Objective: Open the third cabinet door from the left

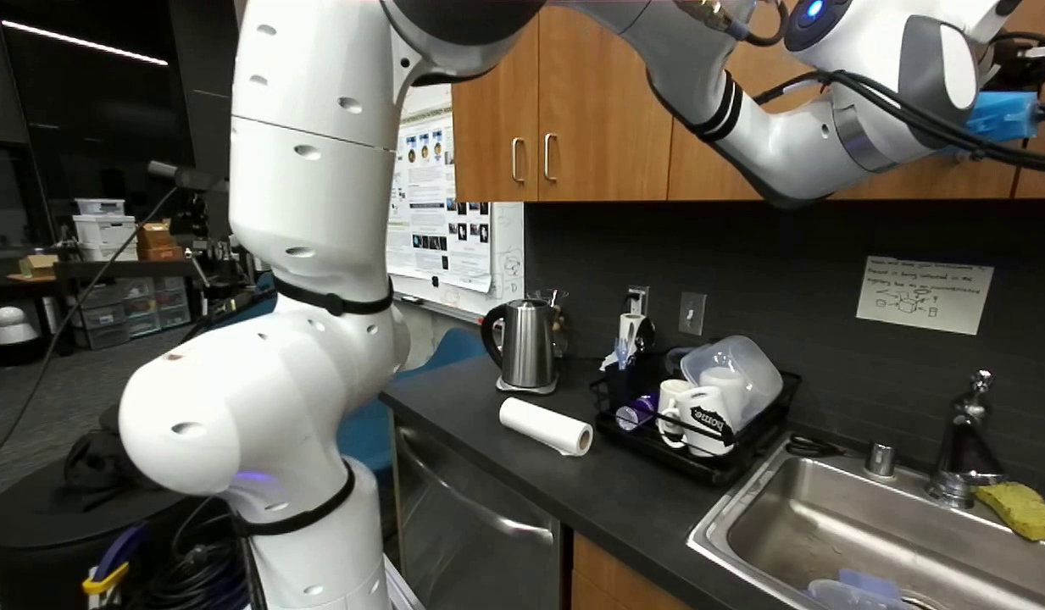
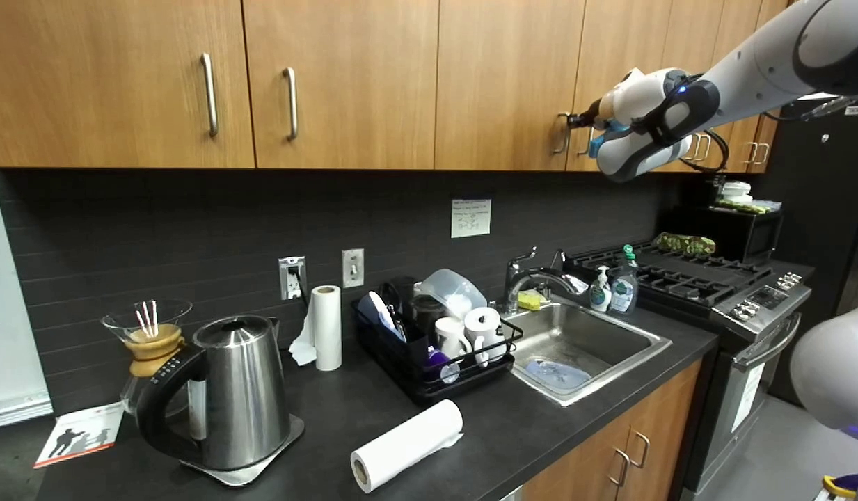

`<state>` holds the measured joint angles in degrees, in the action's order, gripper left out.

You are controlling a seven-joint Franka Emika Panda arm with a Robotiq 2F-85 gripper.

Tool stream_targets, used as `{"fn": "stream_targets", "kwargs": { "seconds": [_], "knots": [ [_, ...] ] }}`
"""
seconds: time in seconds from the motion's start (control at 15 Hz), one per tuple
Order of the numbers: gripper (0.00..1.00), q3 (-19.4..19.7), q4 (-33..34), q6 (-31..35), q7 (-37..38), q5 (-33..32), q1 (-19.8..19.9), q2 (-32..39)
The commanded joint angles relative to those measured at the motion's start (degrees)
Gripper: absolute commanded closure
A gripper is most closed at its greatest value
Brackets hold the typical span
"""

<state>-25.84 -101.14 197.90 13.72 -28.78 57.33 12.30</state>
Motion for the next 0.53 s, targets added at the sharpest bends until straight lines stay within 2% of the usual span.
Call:
{"fn": "stream_targets", "kwargs": {
  "seconds": [0.0,0.47],
  "knots": [
    [1.00,-5.42,4.18,-0.03,2.22,-4.60,5.09,3.12],
    [1.00,-15.52,3.37,-0.06,4.96,-11.02,14.55,5.67]
  ]
}}
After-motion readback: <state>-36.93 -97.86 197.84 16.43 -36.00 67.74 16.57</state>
